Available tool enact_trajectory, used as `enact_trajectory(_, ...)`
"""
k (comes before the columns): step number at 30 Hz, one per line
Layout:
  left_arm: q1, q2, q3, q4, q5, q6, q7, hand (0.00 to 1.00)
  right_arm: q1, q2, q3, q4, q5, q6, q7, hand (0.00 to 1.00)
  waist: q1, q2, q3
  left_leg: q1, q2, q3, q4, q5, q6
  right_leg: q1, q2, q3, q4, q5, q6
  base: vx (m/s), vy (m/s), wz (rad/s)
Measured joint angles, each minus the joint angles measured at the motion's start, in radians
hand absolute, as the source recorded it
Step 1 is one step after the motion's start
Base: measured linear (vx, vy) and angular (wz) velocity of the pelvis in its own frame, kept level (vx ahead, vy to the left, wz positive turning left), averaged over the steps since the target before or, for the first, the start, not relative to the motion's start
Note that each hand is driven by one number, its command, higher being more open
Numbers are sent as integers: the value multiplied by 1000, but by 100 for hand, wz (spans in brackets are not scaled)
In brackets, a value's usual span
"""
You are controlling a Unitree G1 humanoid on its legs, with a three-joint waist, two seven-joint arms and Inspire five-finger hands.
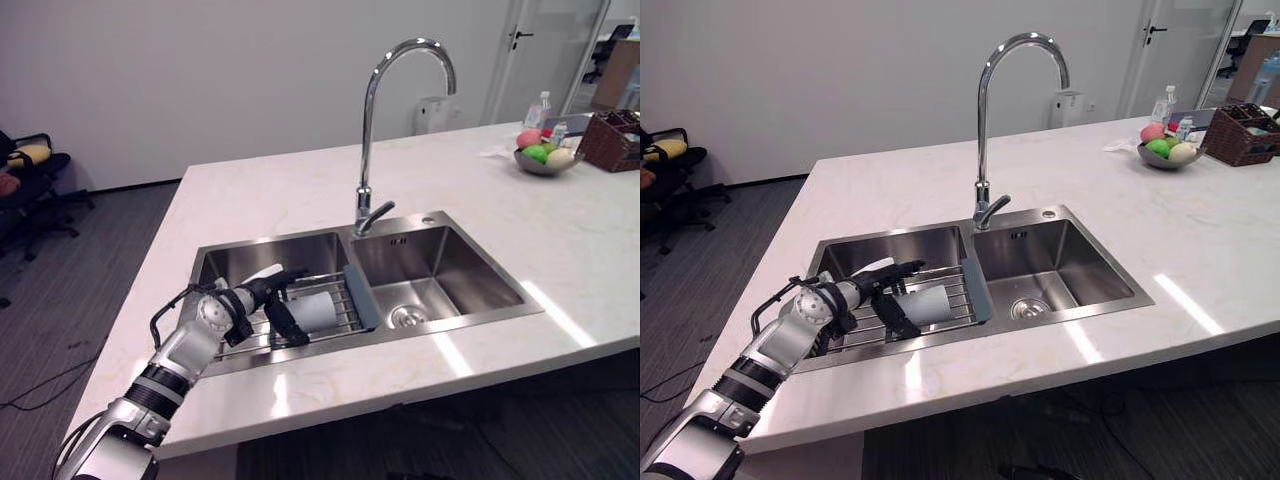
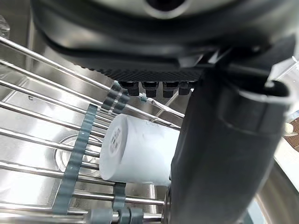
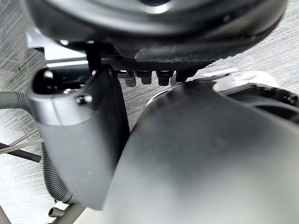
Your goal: Walk over to the sink, pick up the cup, carry it to the dishwasher, place the cup inside the dishwasher, then close the dishwasher door
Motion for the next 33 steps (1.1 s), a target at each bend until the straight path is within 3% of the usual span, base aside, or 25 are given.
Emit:
enact_trajectory(12, 60, -24, 5, 0, -114, -37, 138, 100, 0, -6, -1, -22, -33, 10, 8, 100, -12, 27, 7, 0, 8, 9, 0, -6, -10, 15, 4, 13, -43, 27, 4, -10, -7, -3)
enact_trajectory(20, 84, -64, 43, 0, -267, -24, 144, 100, -5, -16, -4, -43, -69, 23, 17, 100, -18, 52, 21, 1, 9, 10, 6, -15, -23, 17, 6, 21, -47, 27, 4, -1, -11, -3)
enact_trajectory(33, 104, -84, 82, 0, -281, -5, 148, 100, -17, -21, -5, -75, -110, 57, 34, 100, -36, 75, 35, 1, 18, 9, 22, -27, -41, 17, 13, 31, -54, 27, 4, -15, -14, -2)
